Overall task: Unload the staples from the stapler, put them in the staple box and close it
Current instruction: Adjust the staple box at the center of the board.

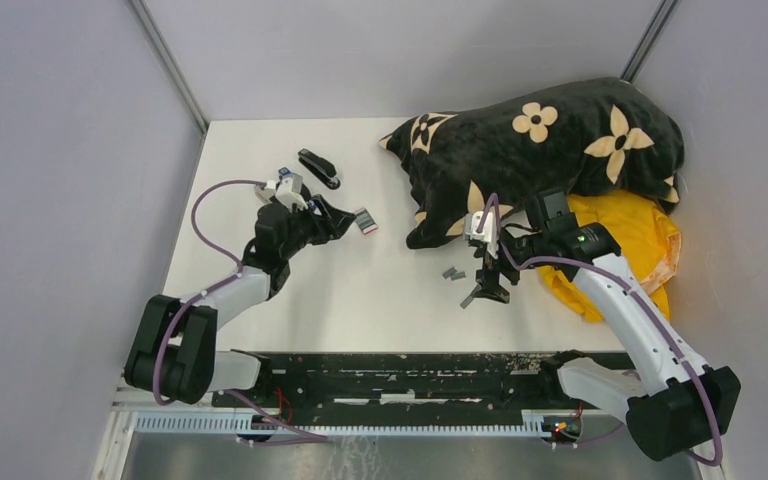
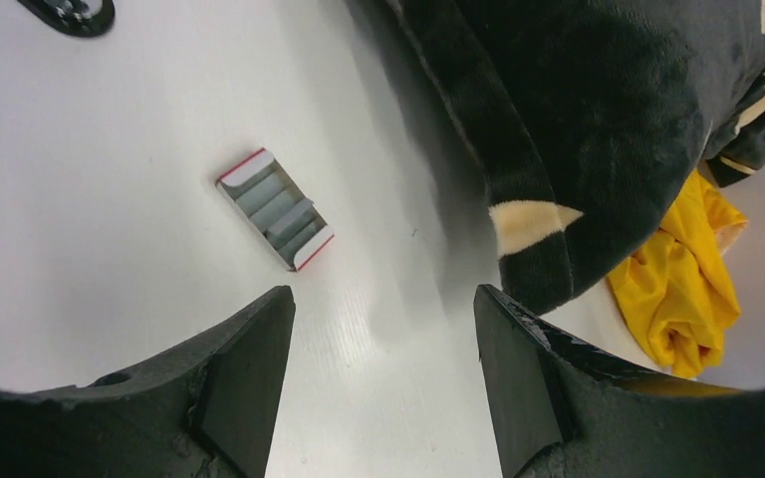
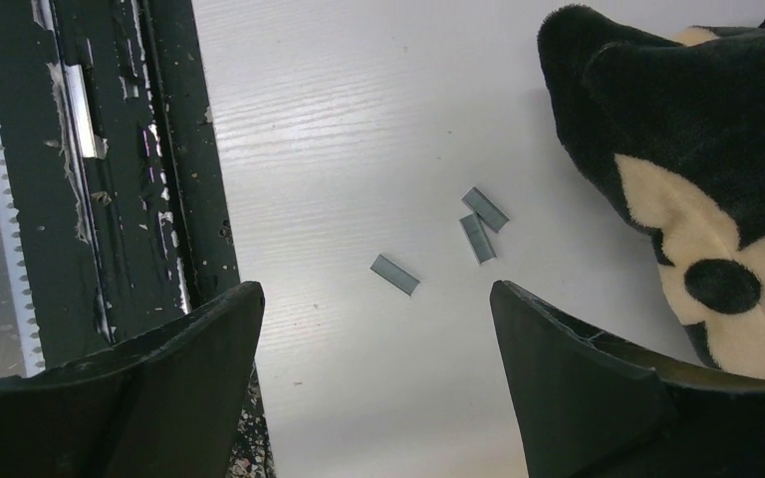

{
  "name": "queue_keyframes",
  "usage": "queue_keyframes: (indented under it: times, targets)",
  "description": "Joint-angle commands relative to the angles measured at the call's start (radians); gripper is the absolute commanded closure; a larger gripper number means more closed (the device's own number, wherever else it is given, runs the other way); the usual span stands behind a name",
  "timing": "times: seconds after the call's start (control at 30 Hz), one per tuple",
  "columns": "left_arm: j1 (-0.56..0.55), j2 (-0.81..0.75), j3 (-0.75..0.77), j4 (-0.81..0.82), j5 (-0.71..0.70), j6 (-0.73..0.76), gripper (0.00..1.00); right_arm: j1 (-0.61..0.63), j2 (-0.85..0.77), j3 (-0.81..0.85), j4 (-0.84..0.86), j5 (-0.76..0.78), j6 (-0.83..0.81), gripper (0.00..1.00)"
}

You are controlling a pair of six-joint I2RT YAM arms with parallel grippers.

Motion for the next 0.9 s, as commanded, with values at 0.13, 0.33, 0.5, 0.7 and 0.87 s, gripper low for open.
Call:
queue_keyframes:
  times: [0.13,0.33,0.5,0.7,0.87]
  targets:
    - [-0.015,0.011,0.054,-0.043,-0.193,0.144,0.33,0.034,0.023,0.020,-0.010,0.030,0.006,0.09]
    - [-0.019,0.113,0.114,0.020,-0.259,0.133,0.41,0.033,0.019,0.031,-0.030,0.041,0.026,0.07]
    - [-0.031,0.281,0.250,-0.063,-0.317,0.155,0.64,0.033,0.072,0.049,-0.070,0.046,-0.010,0.07]
    - [-0.089,0.455,0.426,-0.206,-0.455,0.237,0.77,0.033,0.135,0.063,-0.085,0.075,-0.016,0.07]
    - [-0.110,0.569,0.548,-0.294,-0.526,0.282,0.84,0.033,0.155,0.069,-0.096,0.076,-0.020,0.07]
